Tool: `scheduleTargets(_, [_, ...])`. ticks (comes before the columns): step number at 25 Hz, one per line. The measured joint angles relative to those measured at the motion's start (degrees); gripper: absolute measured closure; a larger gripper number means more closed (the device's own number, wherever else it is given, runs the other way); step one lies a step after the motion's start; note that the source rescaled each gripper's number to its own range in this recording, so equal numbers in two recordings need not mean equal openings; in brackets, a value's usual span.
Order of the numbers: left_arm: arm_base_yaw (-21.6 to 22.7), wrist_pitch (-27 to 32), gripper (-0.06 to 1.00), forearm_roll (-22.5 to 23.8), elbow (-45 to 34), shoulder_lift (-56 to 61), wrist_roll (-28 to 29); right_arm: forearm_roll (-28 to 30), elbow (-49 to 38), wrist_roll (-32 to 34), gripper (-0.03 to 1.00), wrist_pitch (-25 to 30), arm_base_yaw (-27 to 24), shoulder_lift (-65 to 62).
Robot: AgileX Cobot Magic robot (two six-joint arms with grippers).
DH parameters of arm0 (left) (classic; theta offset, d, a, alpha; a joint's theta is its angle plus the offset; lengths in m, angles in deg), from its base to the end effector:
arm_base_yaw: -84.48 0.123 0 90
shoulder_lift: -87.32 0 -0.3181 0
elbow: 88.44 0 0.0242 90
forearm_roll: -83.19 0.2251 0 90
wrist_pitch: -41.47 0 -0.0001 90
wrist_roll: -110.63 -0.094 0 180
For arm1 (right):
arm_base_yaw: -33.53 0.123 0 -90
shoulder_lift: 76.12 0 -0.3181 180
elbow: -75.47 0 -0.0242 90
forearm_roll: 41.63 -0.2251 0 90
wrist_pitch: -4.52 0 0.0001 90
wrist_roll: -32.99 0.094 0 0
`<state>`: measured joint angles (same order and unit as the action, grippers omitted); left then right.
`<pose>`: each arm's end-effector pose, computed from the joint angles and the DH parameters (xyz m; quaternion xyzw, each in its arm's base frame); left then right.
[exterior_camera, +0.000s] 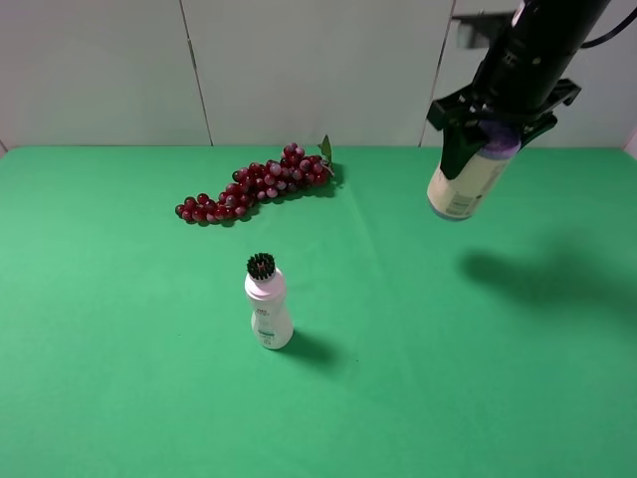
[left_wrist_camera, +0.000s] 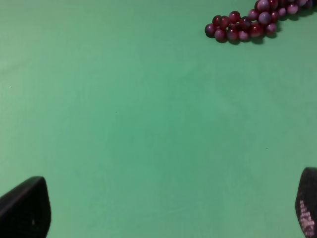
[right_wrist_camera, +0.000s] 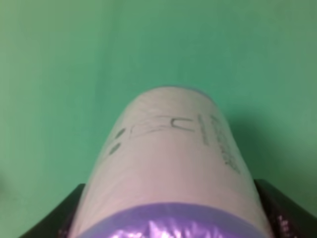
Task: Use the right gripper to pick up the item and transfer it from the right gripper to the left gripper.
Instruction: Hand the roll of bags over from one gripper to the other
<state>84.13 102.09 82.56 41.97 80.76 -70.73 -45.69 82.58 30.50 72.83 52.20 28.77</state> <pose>-0.0587 -0.0005 0.2624 0.0129 0.8515 -0.0009 0.5242 0.3112 0.1117 0.3329 -0.1733 0.9768 0.0509 0.1150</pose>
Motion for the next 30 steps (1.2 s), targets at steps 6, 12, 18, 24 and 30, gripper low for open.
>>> scheduleTargets(6, [0.0,0.0,-0.03,0.0,0.0,0.0,0.0,-2.4,0.0,0.0,0.93,1.1,0.0,-5.3])
scheduleTargets(12, [0.0,0.0,-0.03,0.0,0.0,0.0,0.0,-6.2,0.0,-1.1,0.93,1.3,0.0,-8.2])
scheduleTargets(18, [0.0,0.0,-0.03,0.0,0.0,0.0,0.0,-13.3,0.0,-7.7,0.93,1.5,0.0,-8.4])
scheduleTargets(24, [0.0,0.0,-0.03,0.0,0.0,0.0,0.0,-17.7,0.0,-14.7,0.93,1.5,0.0,-8.4])
scheduleTargets(30, [0.0,0.0,-0.03,-0.1,0.0,0.0,0.0,-19.8,0.0,-21.2,0.93,1.5,0.0,-8.4])
